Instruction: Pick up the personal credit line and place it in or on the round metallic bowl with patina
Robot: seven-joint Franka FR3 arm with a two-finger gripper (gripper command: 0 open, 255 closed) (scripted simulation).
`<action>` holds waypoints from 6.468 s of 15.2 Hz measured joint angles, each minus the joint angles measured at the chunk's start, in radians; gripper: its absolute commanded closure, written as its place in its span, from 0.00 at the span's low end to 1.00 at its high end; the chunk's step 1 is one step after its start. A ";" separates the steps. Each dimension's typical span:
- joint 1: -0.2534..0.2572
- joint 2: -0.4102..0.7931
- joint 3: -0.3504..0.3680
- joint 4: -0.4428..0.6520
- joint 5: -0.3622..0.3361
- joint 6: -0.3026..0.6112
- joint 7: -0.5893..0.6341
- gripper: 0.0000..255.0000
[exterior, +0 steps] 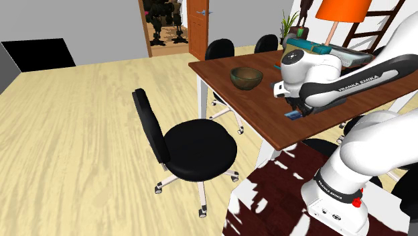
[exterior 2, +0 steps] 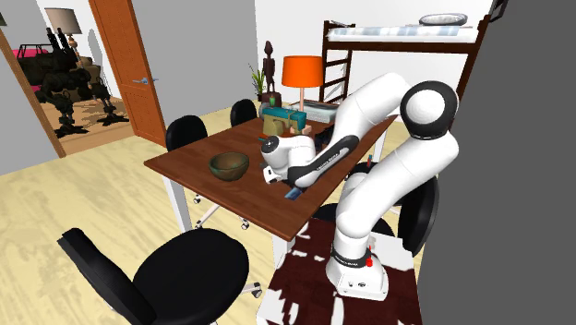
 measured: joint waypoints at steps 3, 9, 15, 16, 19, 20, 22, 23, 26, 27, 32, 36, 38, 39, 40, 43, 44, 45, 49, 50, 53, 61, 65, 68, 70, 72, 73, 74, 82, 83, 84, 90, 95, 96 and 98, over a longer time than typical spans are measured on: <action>0.004 -0.036 0.008 0.012 0.024 -0.039 -0.031 1.00; 0.016 -0.109 0.033 0.044 0.077 -0.130 -0.092 1.00; 0.028 -0.160 0.059 0.091 0.124 -0.215 -0.146 1.00; 0.028 -0.167 0.060 0.099 0.127 -0.226 -0.157 1.00; 0.032 -0.191 0.073 0.127 0.148 -0.270 -0.184 1.00; 0.034 -0.198 0.079 0.135 0.155 -0.285 -0.192 1.00; 0.037 -0.208 0.087 0.158 0.167 -0.313 -0.210 1.00; 0.038 -0.214 0.091 0.168 0.173 -0.327 -0.218 1.00; 0.042 -0.220 0.102 0.198 0.188 -0.359 -0.236 1.00; 0.044 -0.226 0.107 0.210 0.194 -0.375 -0.246 1.00; 0.047 -0.231 0.121 0.263 0.212 -0.424 -0.277 1.00; 0.067 -0.081 0.109 0.368 0.220 -0.381 -0.258 1.00; 0.078 0.005 0.105 0.433 0.229 -0.361 -0.249 1.00; 0.084 0.045 0.103 0.461 0.234 -0.351 -0.244 1.00; 0.090 0.084 0.103 0.495 0.242 -0.346 -0.241 1.00; 0.102 0.215 0.091 0.606 0.258 -0.320 -0.245 1.00; 0.106 0.257 0.089 0.639 0.265 -0.311 -0.243 1.00; 0.110 0.294 0.088 0.672 0.273 -0.307 -0.243 1.00; 0.119 0.468 0.077 0.847 0.310 -0.297 -0.266 1.00; 0.121 0.507 0.076 0.899 0.322 -0.306 -0.277 1.00; 0.122 0.632 0.073 1.041 0.356 -0.316 -0.301 1.00; 0.108 0.857 0.070 1.289 0.415 -0.327 -0.341 1.00; 0.105 0.865 0.069 1.248 0.411 -0.282 -0.318 1.00; 0.105 0.875 0.070 1.224 0.409 -0.254 -0.301 1.00; 0.103 0.882 0.069 1.207 0.406 -0.231 -0.290 1.00; 0.101 0.889 0.069 1.189 0.404 -0.210 -0.278 1.00; 0.100 0.892 0.068 1.182 0.402 -0.200 -0.274 1.00; 0.101 0.894 0.069 1.175 0.401 -0.193 -0.268 1.00; 0.100 0.898 0.068 1.169 0.401 -0.183 -0.264 0.00; 0.100 0.898 0.068 1.169 0.401 -0.183 -0.264 0.00; 0.100 0.898 0.068 1.169 0.401 -0.183 -0.264 0.00; 0.118 0.888 0.079 1.216 0.410 -0.246 -0.271 0.00; 0.132 0.881 0.087 1.251 0.415 -0.295 -0.275 0.00; 0.133 0.880 0.087 1.252 0.415 -0.296 -0.275 0.00; 0.133 0.880 0.087 1.252 0.415 -0.297 -0.275 0.00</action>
